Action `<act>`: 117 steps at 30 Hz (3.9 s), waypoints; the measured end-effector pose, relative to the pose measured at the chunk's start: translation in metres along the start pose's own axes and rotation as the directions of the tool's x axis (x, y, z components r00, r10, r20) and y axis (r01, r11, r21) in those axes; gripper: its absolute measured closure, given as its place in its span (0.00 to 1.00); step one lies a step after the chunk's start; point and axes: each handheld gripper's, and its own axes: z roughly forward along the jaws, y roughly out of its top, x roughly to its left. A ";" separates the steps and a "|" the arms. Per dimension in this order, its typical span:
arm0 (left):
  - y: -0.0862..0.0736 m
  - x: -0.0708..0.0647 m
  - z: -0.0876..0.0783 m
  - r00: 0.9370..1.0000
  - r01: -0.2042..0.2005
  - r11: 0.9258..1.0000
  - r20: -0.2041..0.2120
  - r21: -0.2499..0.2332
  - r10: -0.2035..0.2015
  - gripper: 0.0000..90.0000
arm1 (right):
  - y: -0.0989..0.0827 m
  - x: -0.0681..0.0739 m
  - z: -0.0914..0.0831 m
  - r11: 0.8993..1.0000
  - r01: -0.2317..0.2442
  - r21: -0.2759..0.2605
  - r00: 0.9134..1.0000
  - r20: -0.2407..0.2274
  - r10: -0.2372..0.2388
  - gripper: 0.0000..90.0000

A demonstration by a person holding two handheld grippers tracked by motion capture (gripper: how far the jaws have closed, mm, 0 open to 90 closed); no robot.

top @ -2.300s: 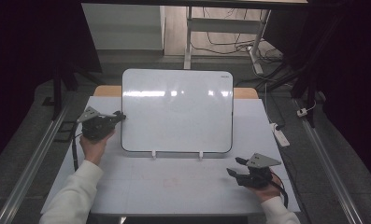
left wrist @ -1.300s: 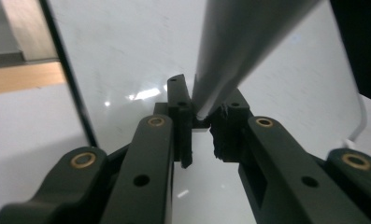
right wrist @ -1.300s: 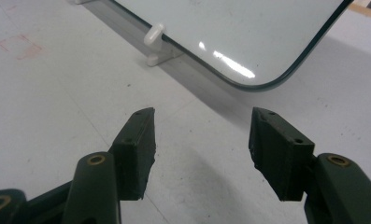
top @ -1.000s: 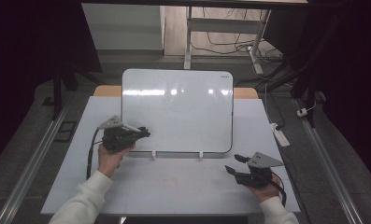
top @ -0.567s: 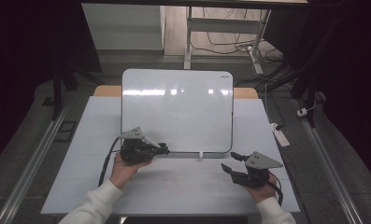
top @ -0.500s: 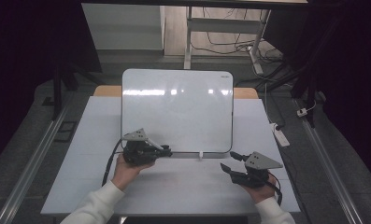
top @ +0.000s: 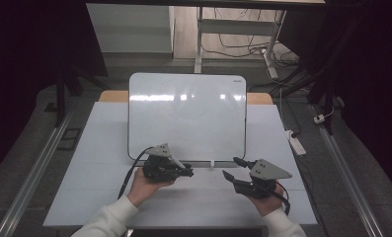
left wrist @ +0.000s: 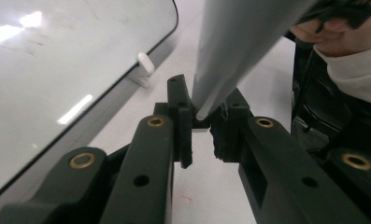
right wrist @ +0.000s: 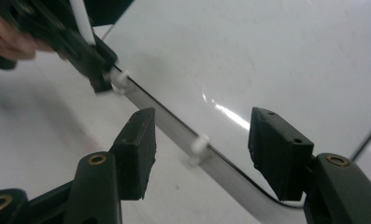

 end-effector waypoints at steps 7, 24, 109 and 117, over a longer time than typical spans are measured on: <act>0.003 -0.002 0.013 1.000 0.005 0.999 0.015 0.033 -0.006 0.86 | 0.022 0.021 0.022 1.000 0.024 0.006 0.998 -0.055 -0.023 0.47; 0.012 -0.011 0.034 1.000 -0.007 0.998 0.023 0.069 0.005 0.86 | 0.051 0.049 0.067 0.998 0.050 0.048 0.990 -0.133 -0.043 0.73; -0.107 0.014 -0.125 0.867 0.080 0.995 -0.487 -0.065 -0.101 0.32 | 0.003 -0.060 0.013 0.994 -0.071 0.079 0.993 0.105 0.062 0.47; -0.108 0.014 -0.124 0.868 0.082 0.995 -0.487 -0.061 -0.101 0.32 | -0.035 -0.060 -0.031 0.992 -0.072 0.107 0.990 0.126 0.059 0.46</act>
